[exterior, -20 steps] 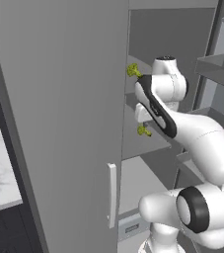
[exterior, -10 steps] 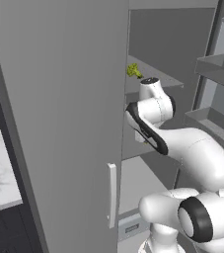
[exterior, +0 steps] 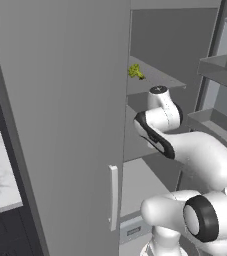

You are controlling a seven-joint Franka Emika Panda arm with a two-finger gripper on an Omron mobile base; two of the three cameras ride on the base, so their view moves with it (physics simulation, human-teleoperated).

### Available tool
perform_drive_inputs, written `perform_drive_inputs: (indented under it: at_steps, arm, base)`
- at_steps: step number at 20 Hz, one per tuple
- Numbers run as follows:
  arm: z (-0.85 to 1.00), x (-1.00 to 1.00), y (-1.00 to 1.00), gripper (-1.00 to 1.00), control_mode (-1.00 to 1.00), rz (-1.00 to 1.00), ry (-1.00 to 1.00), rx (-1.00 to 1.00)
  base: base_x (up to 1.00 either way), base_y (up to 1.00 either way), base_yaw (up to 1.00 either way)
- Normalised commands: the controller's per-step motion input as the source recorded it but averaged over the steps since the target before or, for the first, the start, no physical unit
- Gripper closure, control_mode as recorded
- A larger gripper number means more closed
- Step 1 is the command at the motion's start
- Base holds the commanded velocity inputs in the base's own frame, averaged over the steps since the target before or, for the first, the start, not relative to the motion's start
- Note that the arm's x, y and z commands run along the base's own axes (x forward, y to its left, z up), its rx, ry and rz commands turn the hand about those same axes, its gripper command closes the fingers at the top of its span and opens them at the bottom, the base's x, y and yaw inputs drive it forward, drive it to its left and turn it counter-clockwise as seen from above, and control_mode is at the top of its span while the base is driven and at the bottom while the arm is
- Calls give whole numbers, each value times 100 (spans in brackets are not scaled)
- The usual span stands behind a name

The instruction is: Take the broccoli and orange from the second highest rack and move them to the highest rack where the broccolis are located, to maximize freezer space. Close the freezer door after rearranging.

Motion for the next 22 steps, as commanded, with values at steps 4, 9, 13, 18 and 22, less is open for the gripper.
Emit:
perform_drive_inputs:
  at_steps: [4, 9, 13, 18, 22]
  arm:
    - [-18, 35, -17, -100, -100, 0, 0, 0]
    - [-16, 56, -2, -100, -100, 0, 0, 0]
    - [-26, 52, -9, -100, -100, 0, 0, 0]
    - [-28, 51, -14, -100, -100, 0, 0, 0]
    - [-19, 53, -8, -100, -100, 0, 0, 4]
  base:
    - [0, 0, 0]
    - [0, 0, 0]
    - [0, 0, 0]
    - [0, 0, 0]
    - [0, 0, 0]
